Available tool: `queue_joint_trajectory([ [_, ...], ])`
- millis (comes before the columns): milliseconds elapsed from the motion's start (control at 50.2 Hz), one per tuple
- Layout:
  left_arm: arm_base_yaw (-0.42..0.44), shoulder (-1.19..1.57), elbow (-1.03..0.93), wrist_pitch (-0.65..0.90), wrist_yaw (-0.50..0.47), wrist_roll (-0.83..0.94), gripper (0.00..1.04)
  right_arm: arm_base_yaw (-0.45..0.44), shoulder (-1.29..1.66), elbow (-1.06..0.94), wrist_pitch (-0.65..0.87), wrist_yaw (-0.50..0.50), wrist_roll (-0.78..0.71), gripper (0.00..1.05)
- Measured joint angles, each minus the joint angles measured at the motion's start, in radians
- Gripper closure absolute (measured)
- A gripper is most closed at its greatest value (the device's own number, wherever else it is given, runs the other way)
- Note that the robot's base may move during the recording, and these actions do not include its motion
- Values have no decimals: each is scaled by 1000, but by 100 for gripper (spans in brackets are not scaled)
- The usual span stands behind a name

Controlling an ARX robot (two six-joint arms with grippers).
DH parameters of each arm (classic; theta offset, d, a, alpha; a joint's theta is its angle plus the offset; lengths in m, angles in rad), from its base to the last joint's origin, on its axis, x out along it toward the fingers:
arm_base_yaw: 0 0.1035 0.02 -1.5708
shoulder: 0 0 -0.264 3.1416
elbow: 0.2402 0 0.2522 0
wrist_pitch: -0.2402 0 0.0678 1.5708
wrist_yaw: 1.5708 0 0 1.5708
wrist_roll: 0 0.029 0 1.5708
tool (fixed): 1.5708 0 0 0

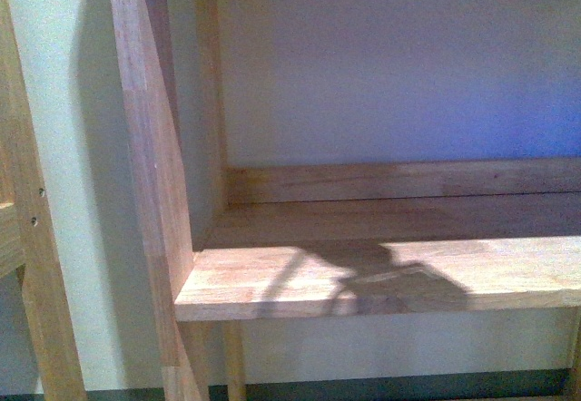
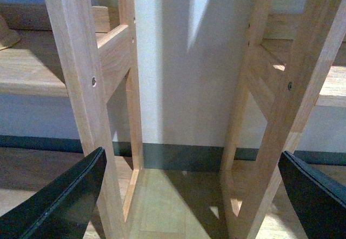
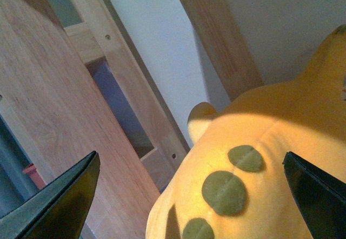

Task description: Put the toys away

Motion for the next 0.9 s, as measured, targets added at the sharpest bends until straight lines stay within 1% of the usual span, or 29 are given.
queue_joint_trajectory([
  [179,0,0,0,0,0,0,6,-20,-92,-140,57,26,-24,0],
  [299,0,0,0,0,0,0,6,-24,-225,-330,124,87,-112,0],
  [458,0,0,0,0,0,0,6,-32,-407,-565,216,137,-221,0],
  [677,0,0,0,0,0,0,6,-61,-640,-878,289,212,-385,0],
  [796,0,0,0,0,0,0,6,-96,-766,-1039,304,215,-473,0],
  [896,0,0,0,0,0,0,6,-153,-862,-1155,308,184,-490,0],
])
